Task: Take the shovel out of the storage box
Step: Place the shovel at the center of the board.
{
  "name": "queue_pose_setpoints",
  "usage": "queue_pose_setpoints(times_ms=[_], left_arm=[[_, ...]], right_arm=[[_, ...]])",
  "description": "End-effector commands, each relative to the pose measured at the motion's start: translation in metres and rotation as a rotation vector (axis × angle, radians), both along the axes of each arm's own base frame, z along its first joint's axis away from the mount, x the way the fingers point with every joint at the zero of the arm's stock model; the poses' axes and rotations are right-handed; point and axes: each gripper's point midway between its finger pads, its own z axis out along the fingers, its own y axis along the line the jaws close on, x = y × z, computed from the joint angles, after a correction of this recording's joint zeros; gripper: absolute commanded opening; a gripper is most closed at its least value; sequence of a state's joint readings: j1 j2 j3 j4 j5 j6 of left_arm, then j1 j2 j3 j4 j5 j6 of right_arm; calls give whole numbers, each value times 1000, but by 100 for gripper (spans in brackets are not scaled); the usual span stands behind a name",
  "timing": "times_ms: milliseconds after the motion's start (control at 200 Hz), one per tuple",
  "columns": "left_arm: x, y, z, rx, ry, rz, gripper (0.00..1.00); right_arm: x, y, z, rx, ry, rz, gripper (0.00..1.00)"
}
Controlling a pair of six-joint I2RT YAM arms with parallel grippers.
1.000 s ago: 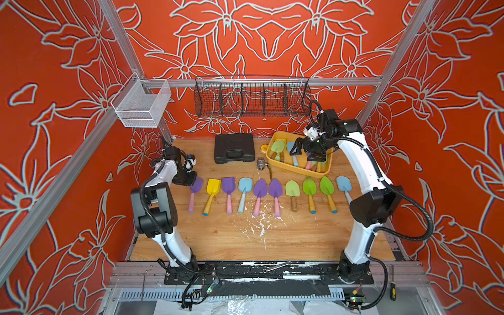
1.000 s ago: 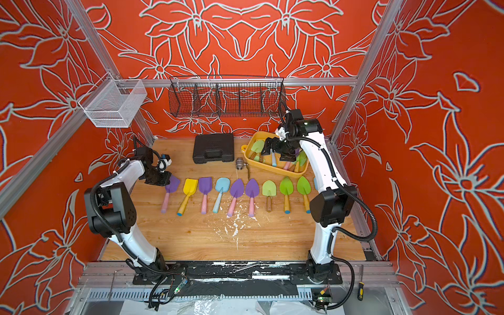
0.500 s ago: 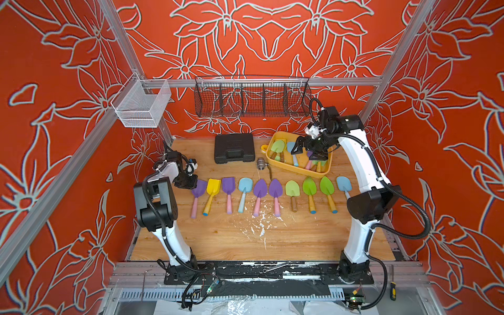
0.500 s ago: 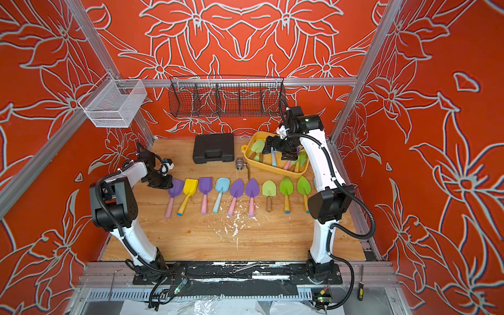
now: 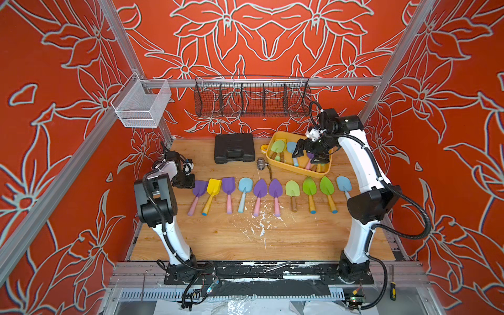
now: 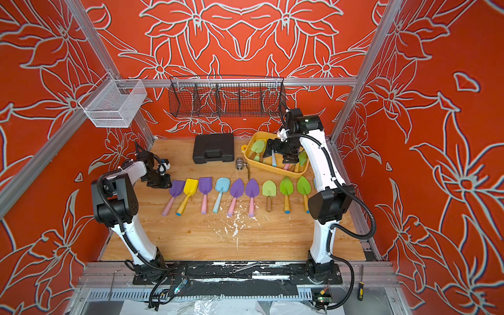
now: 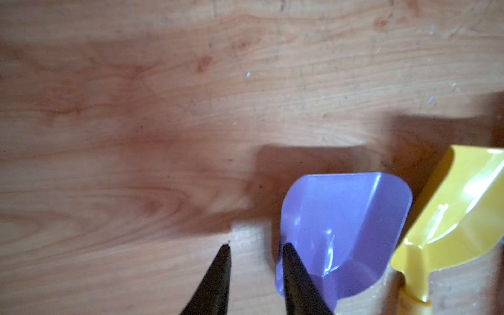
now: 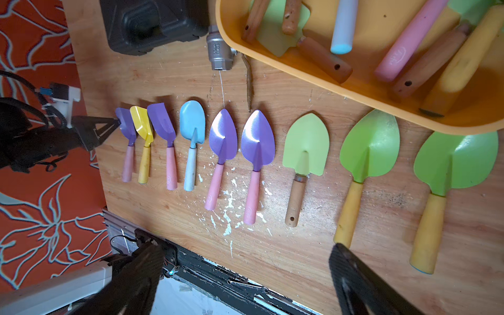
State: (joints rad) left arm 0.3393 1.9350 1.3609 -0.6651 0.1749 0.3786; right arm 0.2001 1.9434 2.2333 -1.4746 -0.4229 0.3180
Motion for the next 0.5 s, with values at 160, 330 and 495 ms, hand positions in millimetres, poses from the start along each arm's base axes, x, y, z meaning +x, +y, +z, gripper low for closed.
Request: queue_pose_setpoints(times_ms=[160, 330, 495], left_arm=[[13, 16, 96, 58, -154, 144, 67], [8, -16, 191, 32, -374, 174, 83], [-5, -98, 258, -46, -576, 69, 88]], right_arm=[[21, -57, -48, -257, 19, -85, 92], [65, -43, -89, -192, 19, -48, 79], [106, -29, -124, -131, -1, -69, 70]])
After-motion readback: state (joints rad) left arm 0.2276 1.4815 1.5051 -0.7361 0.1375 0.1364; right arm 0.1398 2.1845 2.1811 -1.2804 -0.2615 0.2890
